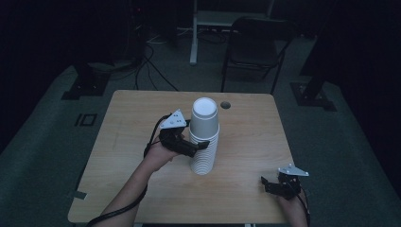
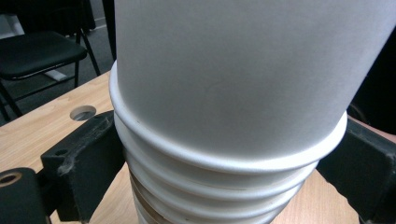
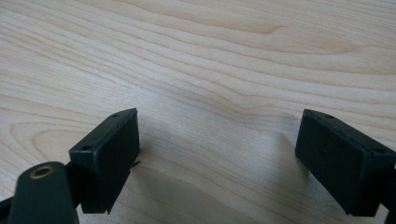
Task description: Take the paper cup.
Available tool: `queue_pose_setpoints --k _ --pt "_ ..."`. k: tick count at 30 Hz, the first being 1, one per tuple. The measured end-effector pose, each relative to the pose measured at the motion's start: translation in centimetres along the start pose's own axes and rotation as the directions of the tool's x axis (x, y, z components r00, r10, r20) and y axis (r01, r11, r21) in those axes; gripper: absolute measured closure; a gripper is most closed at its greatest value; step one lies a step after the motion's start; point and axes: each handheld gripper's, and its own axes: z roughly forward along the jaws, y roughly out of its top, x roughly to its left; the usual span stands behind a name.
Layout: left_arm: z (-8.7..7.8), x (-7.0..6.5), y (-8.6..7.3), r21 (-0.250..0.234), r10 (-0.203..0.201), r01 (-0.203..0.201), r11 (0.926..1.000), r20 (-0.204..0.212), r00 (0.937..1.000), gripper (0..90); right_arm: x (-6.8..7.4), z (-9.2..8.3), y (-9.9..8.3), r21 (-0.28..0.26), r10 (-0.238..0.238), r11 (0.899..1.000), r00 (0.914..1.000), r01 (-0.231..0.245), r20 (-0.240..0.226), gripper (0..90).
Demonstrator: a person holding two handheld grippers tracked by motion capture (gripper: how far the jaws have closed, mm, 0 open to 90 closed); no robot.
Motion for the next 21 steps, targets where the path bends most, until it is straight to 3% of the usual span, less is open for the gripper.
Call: queue_pose_setpoints --k 7,14,21 --pt "0.0 0.0 0.1 0.003 0.004 -0.004 1.0 -0.003 1.0 6.4 0.0 0.0 0.0 0.003 -0.012 1.0 0.9999 0.012 -0.007 11.6" --pt "0.0 0.0 0.0 0.001 0.005 -0.005 1.0 -0.003 1.0 6.4 -0.1 0.0 0.6 0.054 -0.023 0.998 0.9994 0.025 -0.024 10.4" --pt "-0.1 0.0 0.1 0.008 0.004 -0.004 1.0 0.001 1.0 6.5 0.1 -1.3 2.2 -0.028 -0.017 1.0 0.9972 0.015 -0.072 11.1"
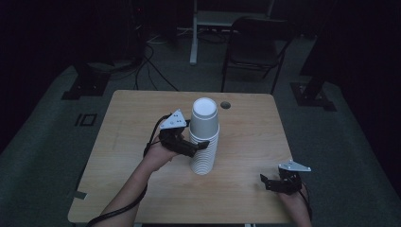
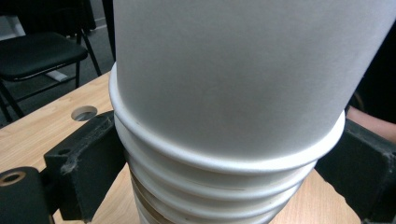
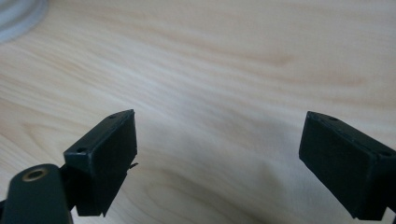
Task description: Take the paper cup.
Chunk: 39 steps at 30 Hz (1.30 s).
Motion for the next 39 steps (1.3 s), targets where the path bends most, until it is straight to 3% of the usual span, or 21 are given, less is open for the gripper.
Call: queue_pose_setpoints --k 4,12,14,23,27,39 --pt "0.0 0.0 0.0 0.001 0.0 0.0 1.0 0.0 1.0 6.6 0.4 -0.8 1.3 -0.045 0.005 0.999 0.9993 -0.007 -0.036 12.2" --pt "0.0 0.1 0.0 -0.002 -0.001 0.001 1.0 0.001 1.0 6.6 1.6 -2.3 4.0 -0.104 -0.065 0.993 0.9928 0.055 -0.1 12.6" --pt "0.0 0.1 0.0 -0.001 -0.001 0.001 1.0 0.002 1.0 6.7 2.0 -3.0 4.9 -0.135 -0.103 0.987 0.9833 0.083 -0.15 12.9" --pt "-0.1 0.2 0.1 0.007 0.003 -0.003 1.0 0.006 1.0 6.7 3.1 -4.0 7.1 -0.181 -0.157 0.976 0.9665 0.12 -0.204 13.4" --pt "-0.1 0.2 0.1 0.007 0.003 -0.003 1.0 0.009 1.0 6.7 3.6 -4.6 8.0 -0.204 -0.182 0.97 0.9498 0.131 -0.254 13.9" --pt "0.0 0.1 0.2 0.015 0.005 -0.005 0.9999 0.008 1.0 6.8 4.5 -7.0 11.6 -0.288 -0.25 0.943 0.9269 0.168 -0.28 15.0"
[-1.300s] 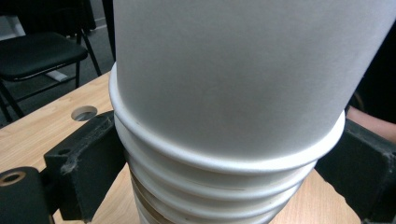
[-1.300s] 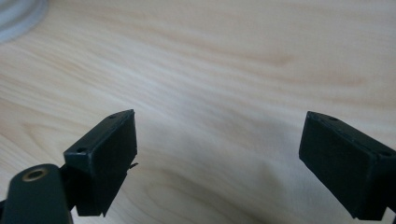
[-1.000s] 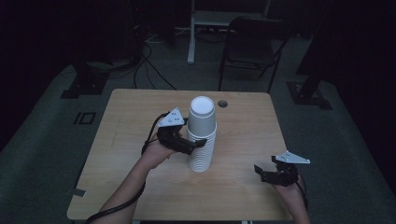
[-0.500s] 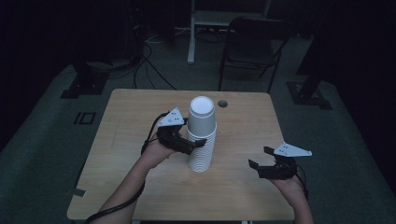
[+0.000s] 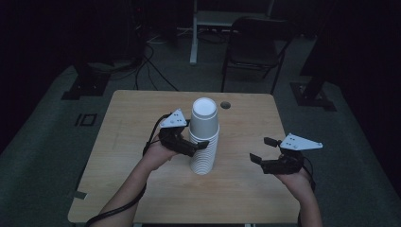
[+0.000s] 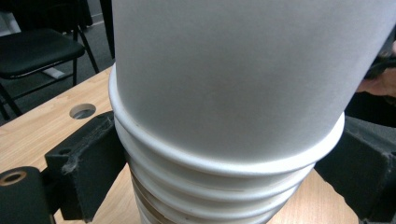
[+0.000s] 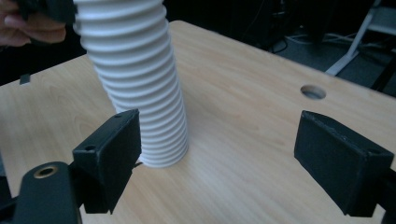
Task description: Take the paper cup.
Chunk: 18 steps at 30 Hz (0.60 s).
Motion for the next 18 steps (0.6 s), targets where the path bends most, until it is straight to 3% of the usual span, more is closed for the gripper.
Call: queue_pose_setpoints --k 8,17,18 --pt "0.0 0.0 0.0 0.002 0.0 0.0 1.0 0.002 1.0 6.8 0.7 0.0 3.2 -0.033 -0.052 0.998 0.9974 0.051 -0.049 15.8" --pt "0.0 0.0 0.0 0.002 0.002 -0.002 1.0 0.002 1.0 6.9 1.4 0.7 5.9 -0.059 -0.085 0.995 0.9904 0.079 -0.109 15.8" --pt "0.0 0.0 0.0 0.002 0.002 -0.002 1.0 0.003 1.0 6.9 1.6 0.8 6.6 -0.07 -0.091 0.994 0.9871 0.082 -0.132 15.8"
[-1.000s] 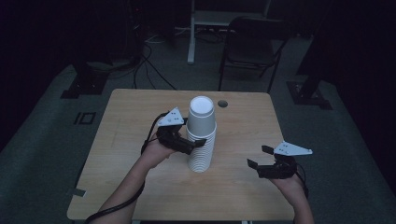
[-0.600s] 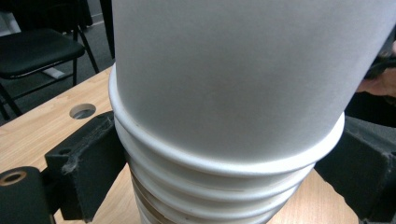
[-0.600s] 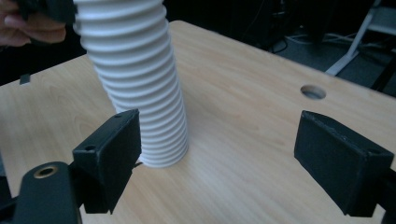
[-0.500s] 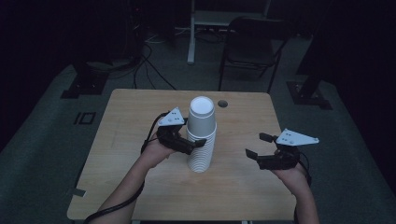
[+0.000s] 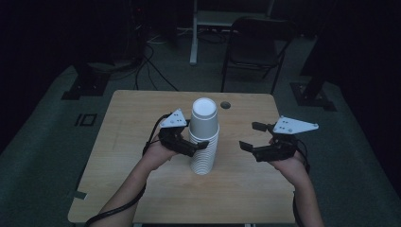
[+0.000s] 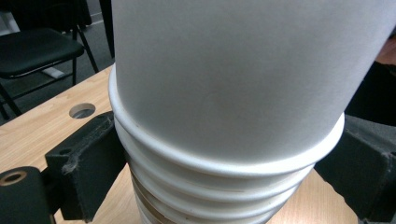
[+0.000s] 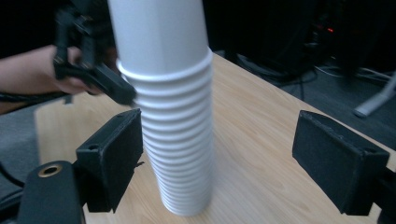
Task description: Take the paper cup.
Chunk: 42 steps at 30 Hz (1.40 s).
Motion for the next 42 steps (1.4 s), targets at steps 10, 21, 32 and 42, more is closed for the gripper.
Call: queue_pose_setpoints --k 10,21,32,42 --pt "0.0 0.0 0.0 0.0 0.003 -0.003 1.0 0.002 1.0 6.9 0.5 1.1 2.3 -0.016 -0.038 0.999 0.9981 0.037 -0.049 15.8" --pt "-0.1 0.0 -0.1 -0.003 0.002 -0.002 1.0 0.001 1.0 7.0 1.1 2.9 4.3 -0.037 -0.057 0.998 0.9923 0.053 -0.11 15.7" --pt "-0.1 0.0 -0.1 -0.008 0.002 -0.002 1.0 -0.001 1.0 7.1 1.7 4.8 5.8 -0.047 -0.09 0.995 0.9856 0.084 -0.143 15.7" --pt "-0.1 -0.1 -0.2 -0.01 0.003 -0.003 0.9999 -0.002 1.0 7.1 1.9 6.7 7.2 -0.028 -0.098 0.995 0.9831 0.094 -0.155 10.5"
